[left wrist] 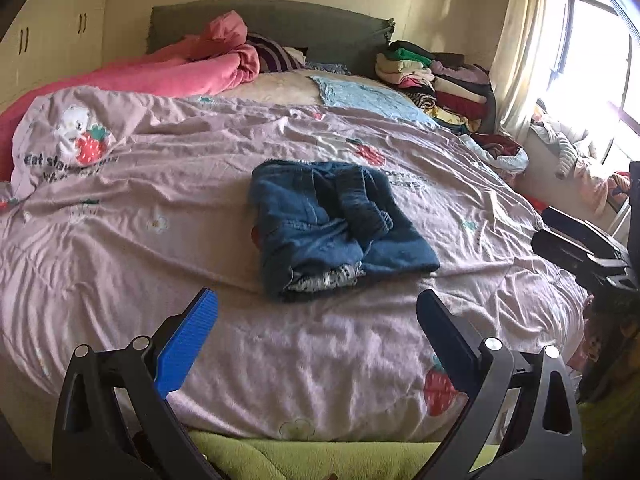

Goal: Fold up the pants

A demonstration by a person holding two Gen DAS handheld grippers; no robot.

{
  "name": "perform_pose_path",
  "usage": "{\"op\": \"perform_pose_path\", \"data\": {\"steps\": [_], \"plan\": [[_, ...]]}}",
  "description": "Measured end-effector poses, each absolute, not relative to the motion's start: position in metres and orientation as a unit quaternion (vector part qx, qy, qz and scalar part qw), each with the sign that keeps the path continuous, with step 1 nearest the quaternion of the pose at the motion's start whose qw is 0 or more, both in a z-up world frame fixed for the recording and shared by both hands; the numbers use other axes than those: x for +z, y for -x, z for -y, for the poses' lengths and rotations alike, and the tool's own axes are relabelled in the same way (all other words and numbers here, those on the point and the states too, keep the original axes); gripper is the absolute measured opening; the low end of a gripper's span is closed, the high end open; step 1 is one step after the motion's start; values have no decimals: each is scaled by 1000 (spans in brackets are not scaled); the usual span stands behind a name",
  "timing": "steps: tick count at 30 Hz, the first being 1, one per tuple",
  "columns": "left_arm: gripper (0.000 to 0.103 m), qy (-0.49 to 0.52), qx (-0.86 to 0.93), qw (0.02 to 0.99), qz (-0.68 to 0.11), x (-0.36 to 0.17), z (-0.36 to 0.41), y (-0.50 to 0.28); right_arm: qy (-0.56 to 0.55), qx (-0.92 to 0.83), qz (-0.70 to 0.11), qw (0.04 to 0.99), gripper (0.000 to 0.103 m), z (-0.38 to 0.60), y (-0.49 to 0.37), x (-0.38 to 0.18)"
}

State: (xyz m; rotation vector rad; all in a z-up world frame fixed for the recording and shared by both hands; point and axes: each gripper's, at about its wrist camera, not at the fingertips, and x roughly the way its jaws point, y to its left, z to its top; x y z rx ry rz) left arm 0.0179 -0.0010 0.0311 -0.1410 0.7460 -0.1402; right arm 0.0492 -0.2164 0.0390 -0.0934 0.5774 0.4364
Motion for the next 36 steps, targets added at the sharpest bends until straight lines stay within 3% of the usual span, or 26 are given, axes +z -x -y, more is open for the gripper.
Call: {"op": "perform_pose_path", "data": {"steps": [14,36], "plan": [[99,74,-56,918,-385,-1,-2,-21,52,206,-344,915,94,198,-54,-15],[99,69,-27,913,-401,-10,-7,-23,49,203,-343,916,94,197,-58,-16]]}}
